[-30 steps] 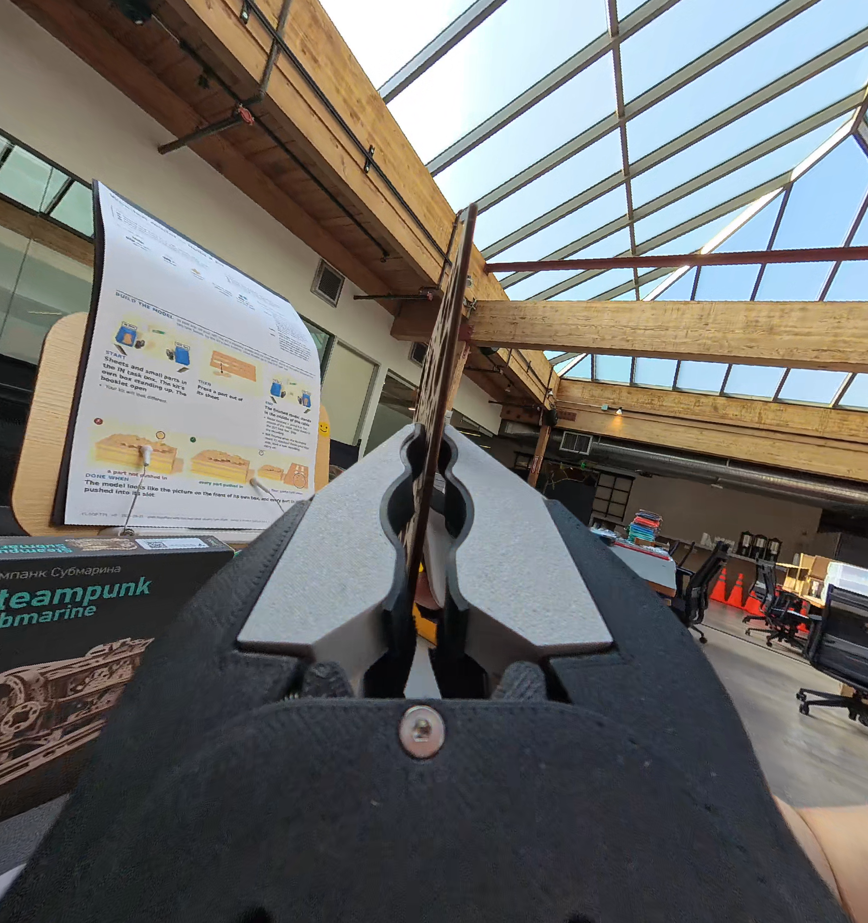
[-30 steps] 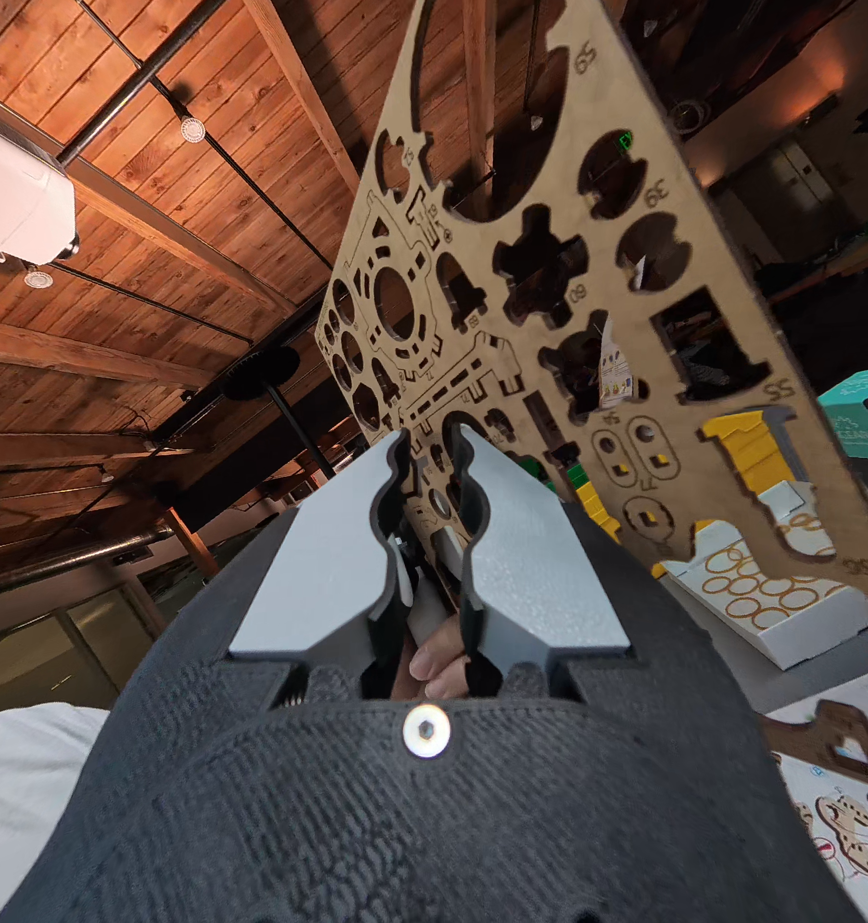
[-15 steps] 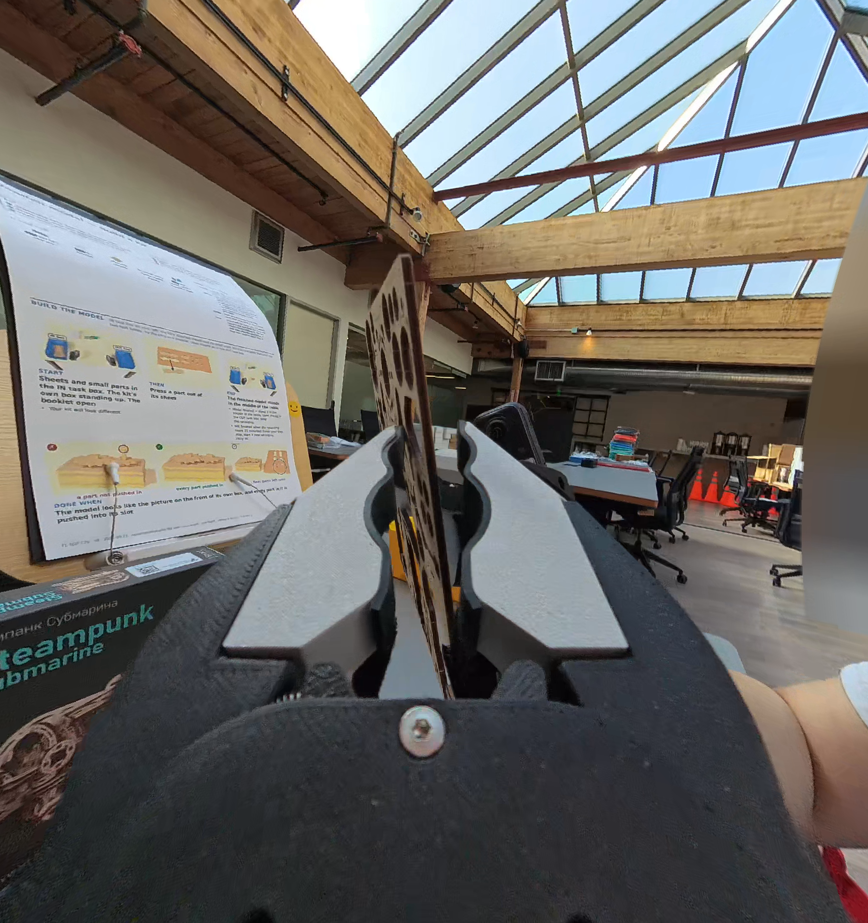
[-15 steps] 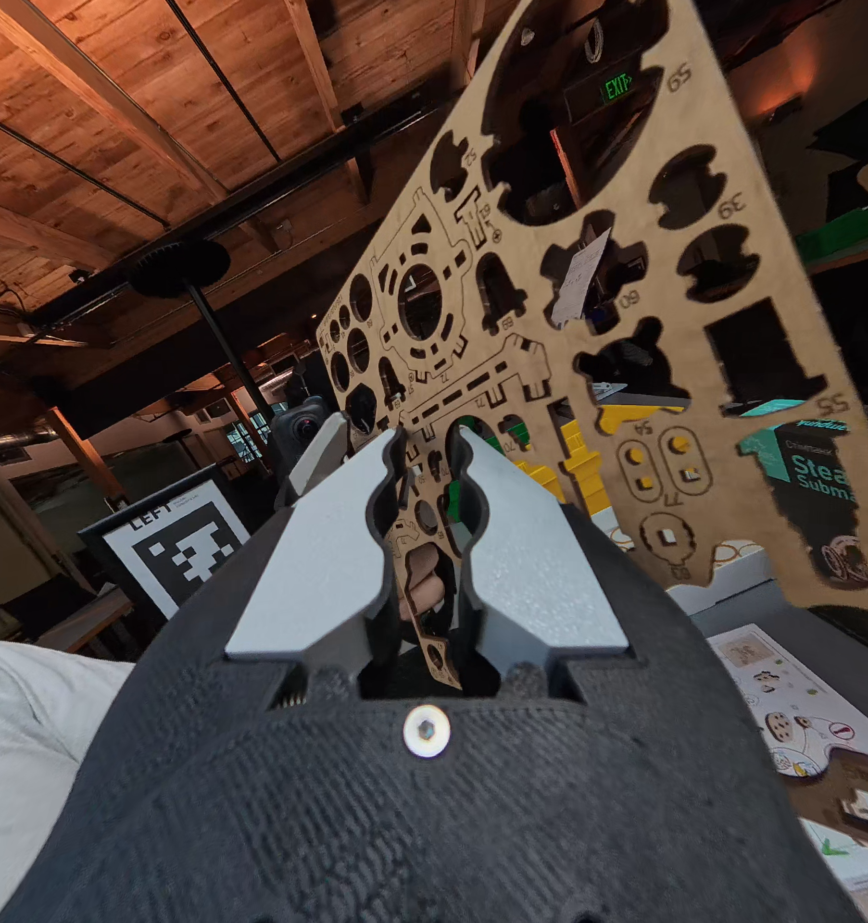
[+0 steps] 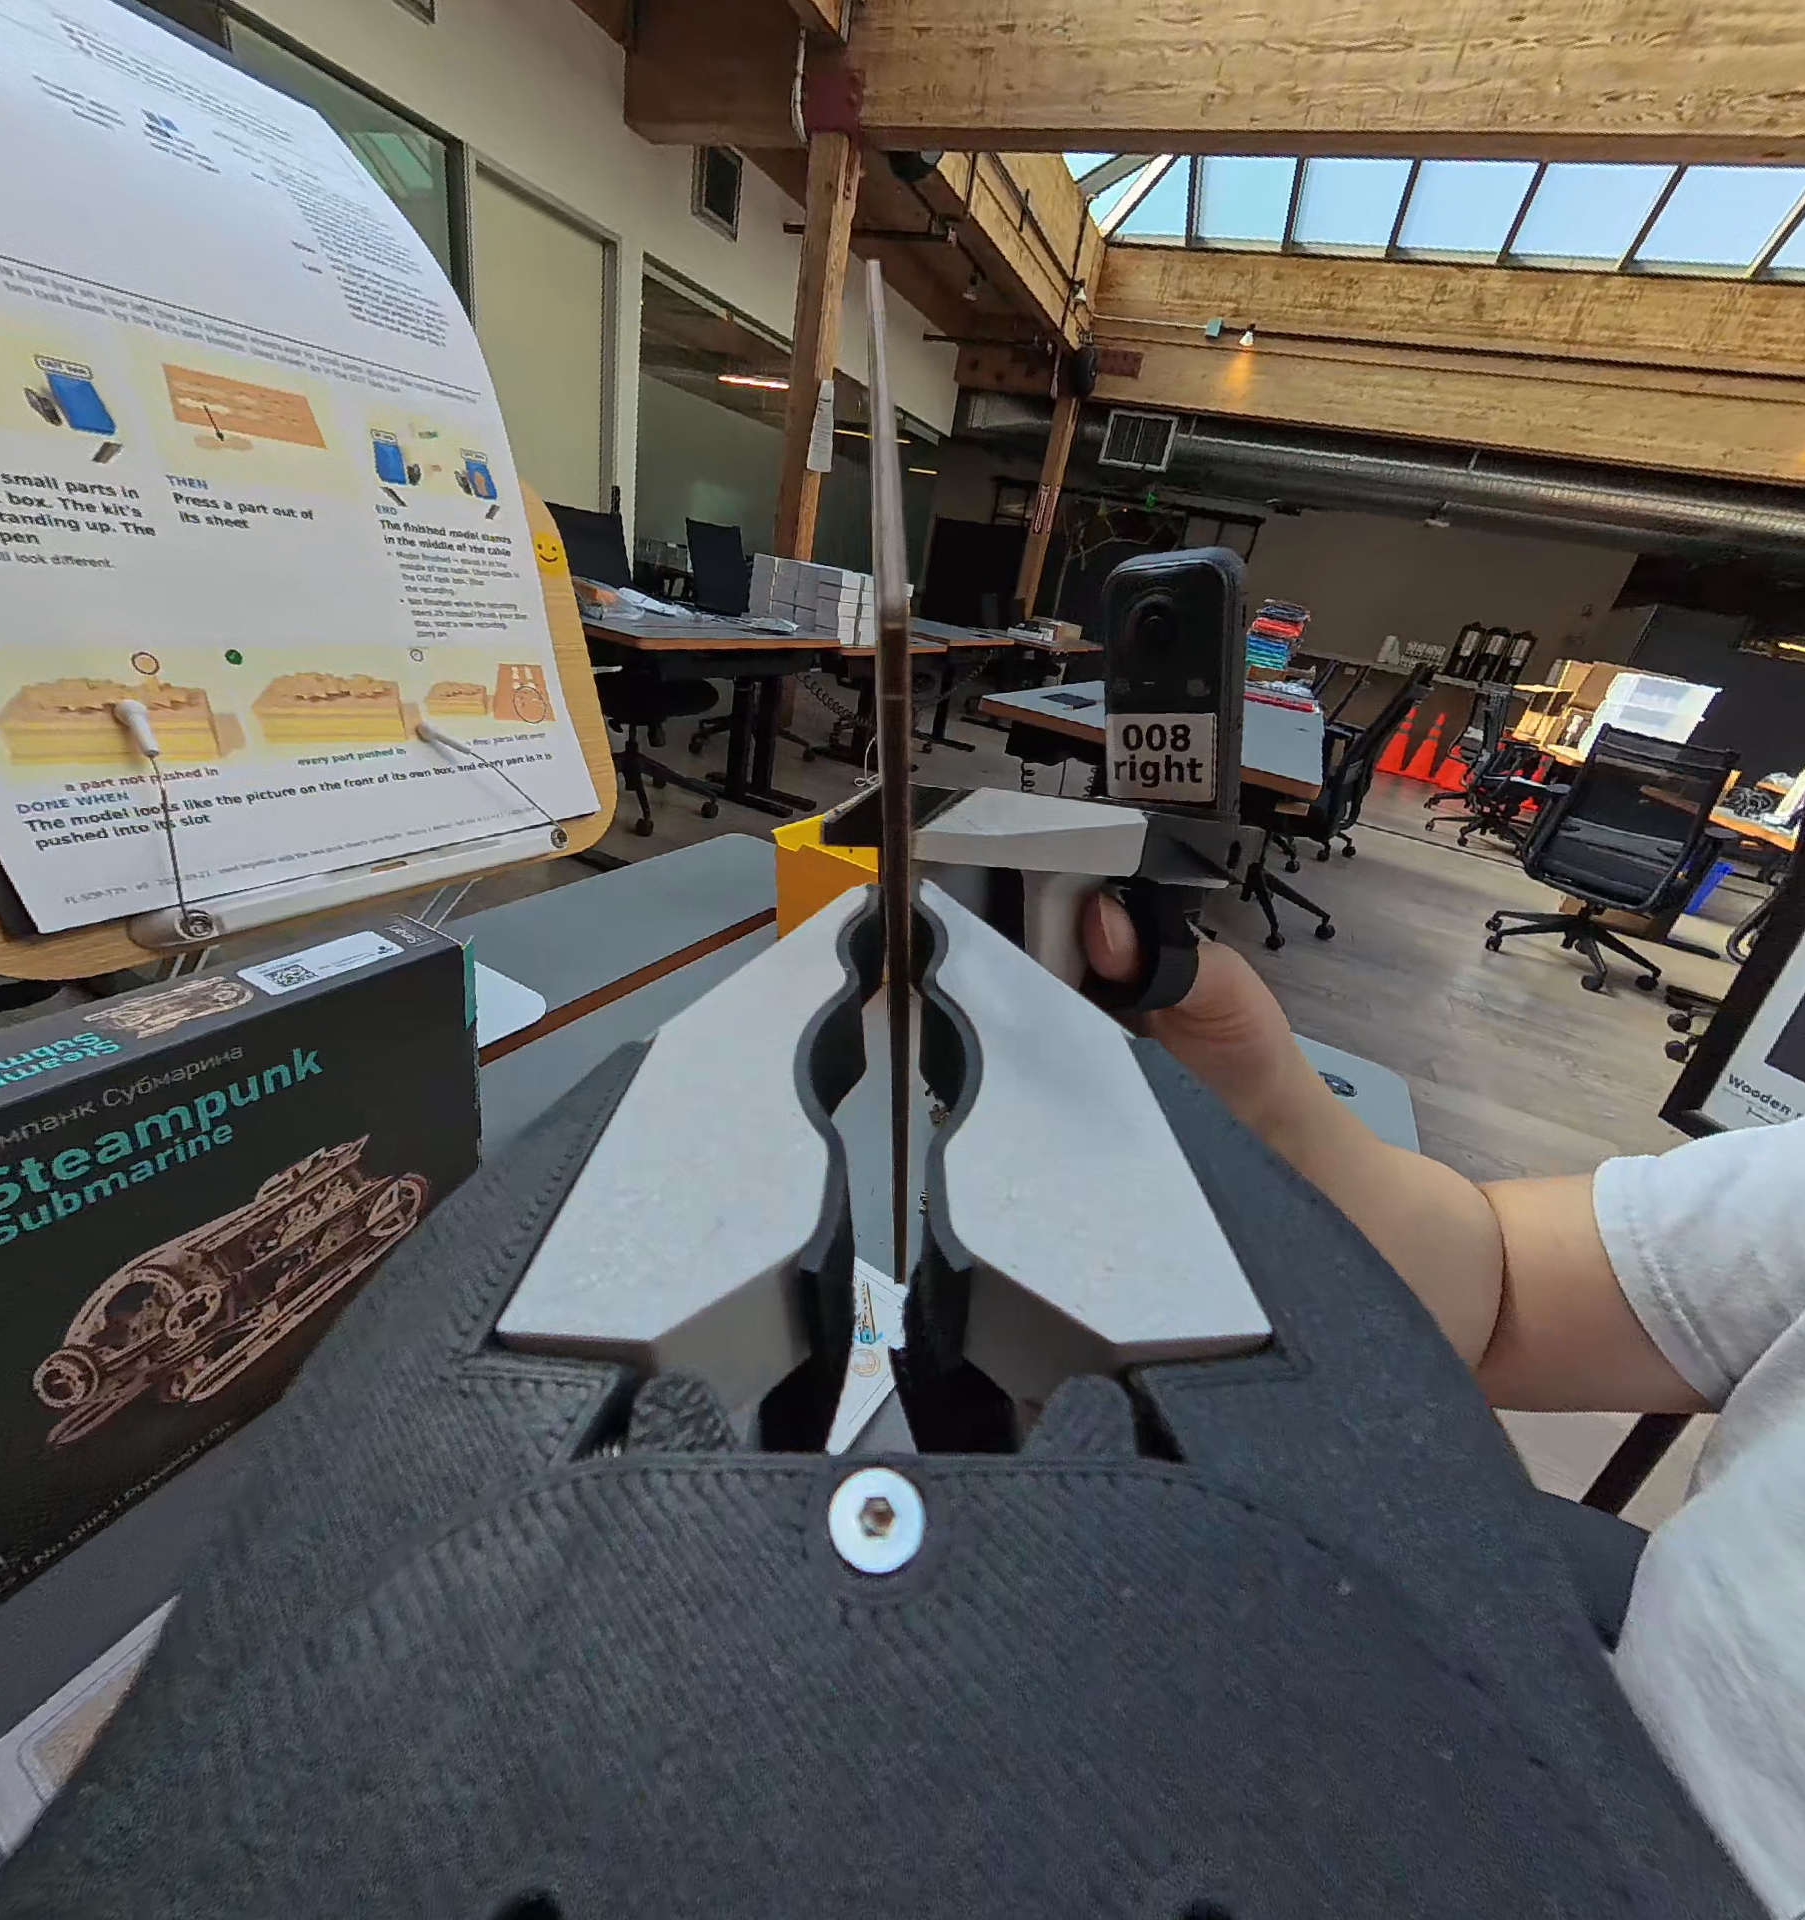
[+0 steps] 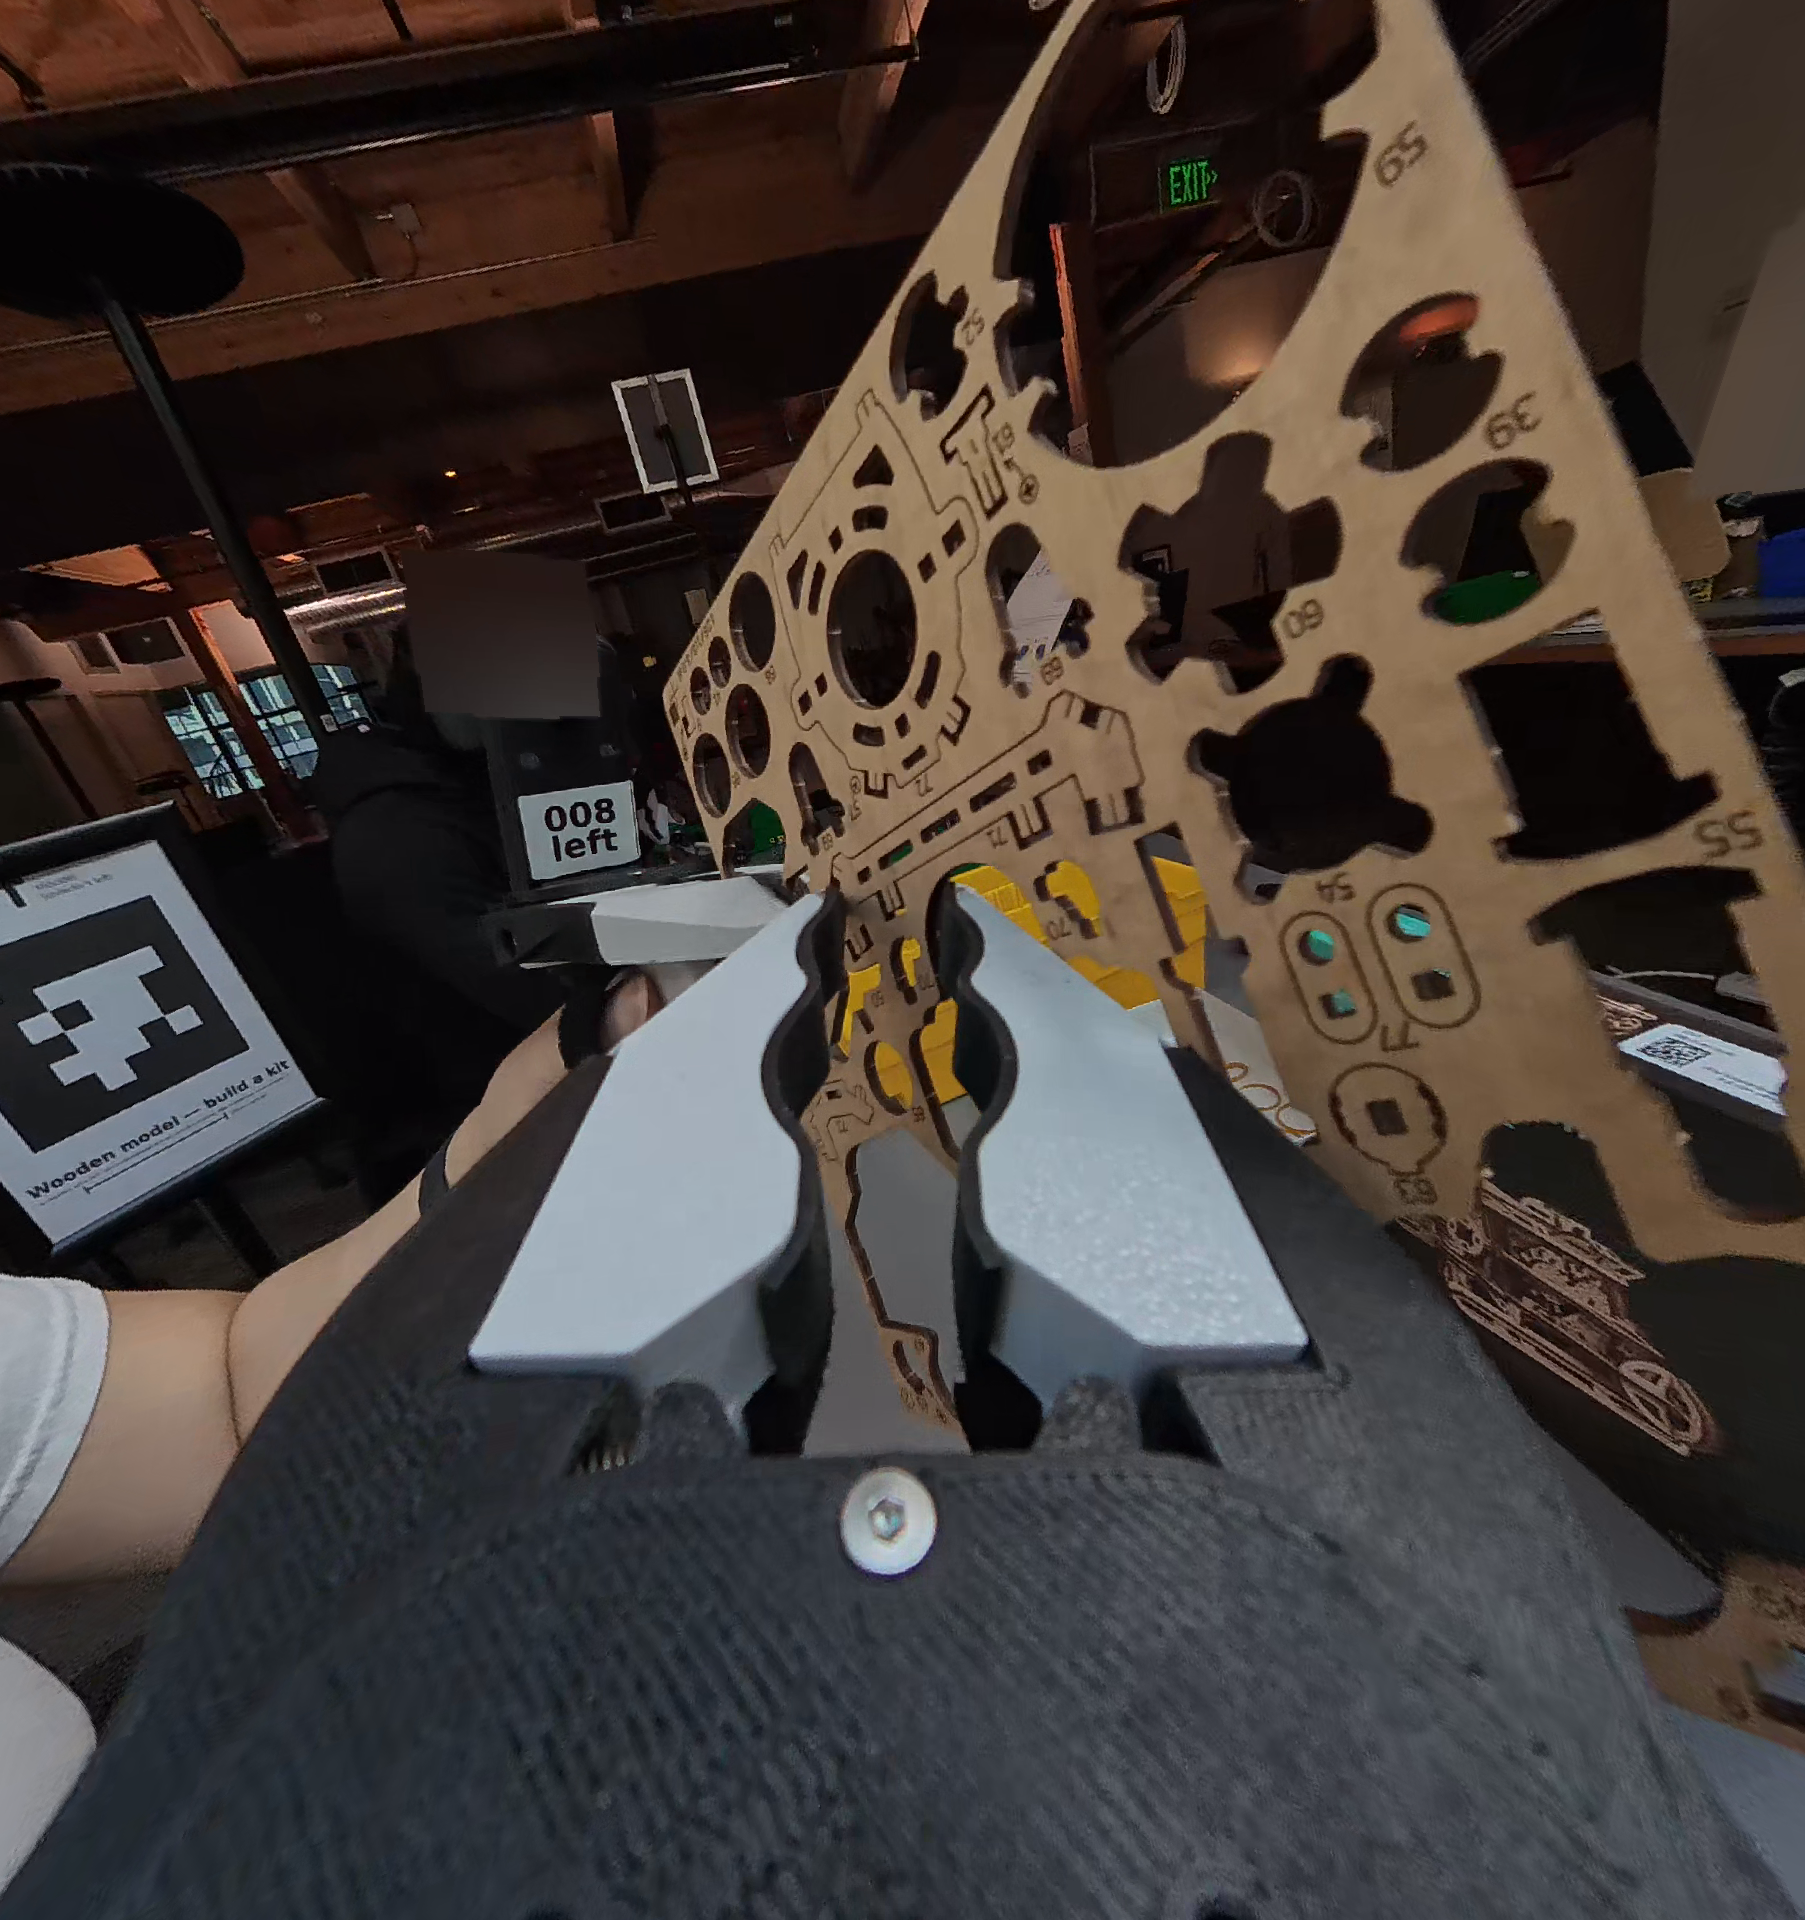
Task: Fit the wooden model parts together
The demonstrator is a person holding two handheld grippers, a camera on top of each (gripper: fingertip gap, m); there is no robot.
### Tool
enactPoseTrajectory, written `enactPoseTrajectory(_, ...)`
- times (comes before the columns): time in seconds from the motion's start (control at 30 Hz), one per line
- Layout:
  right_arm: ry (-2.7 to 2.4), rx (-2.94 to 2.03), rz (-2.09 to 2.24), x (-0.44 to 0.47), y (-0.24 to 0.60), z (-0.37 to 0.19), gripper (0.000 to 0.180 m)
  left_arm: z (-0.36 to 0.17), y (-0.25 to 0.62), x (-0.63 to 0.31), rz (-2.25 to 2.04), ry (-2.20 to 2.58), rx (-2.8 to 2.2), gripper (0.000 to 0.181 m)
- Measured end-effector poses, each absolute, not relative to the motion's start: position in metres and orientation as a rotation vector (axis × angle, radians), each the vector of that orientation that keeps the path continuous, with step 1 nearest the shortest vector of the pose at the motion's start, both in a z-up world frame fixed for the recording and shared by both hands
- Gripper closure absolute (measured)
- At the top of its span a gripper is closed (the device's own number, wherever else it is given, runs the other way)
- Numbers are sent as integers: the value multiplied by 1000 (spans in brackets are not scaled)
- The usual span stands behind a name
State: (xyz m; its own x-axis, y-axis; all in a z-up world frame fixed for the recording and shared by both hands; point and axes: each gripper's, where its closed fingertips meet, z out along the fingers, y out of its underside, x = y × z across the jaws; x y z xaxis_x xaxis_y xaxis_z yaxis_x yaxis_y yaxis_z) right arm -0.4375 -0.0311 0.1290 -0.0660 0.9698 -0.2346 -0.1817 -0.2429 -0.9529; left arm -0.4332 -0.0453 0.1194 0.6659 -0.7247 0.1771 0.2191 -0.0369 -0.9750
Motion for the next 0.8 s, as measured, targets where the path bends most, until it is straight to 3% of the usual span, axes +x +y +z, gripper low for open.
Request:
enactPoseTrajectory(0.17,-986,-1248,1586,-439,-33,129,155,120,-43,-435,-790,421,-1364,180)
enactPoseTrajectory(0.23,-986,-1253,1573,-439,-29,126,162,120,-43,-434,-766,417,-1354,181)
enactPoseTrajectory(0.8,-1047,-1196,1525,-436,-38,129,163,122,-53,-428,-589,433,-1259,180)
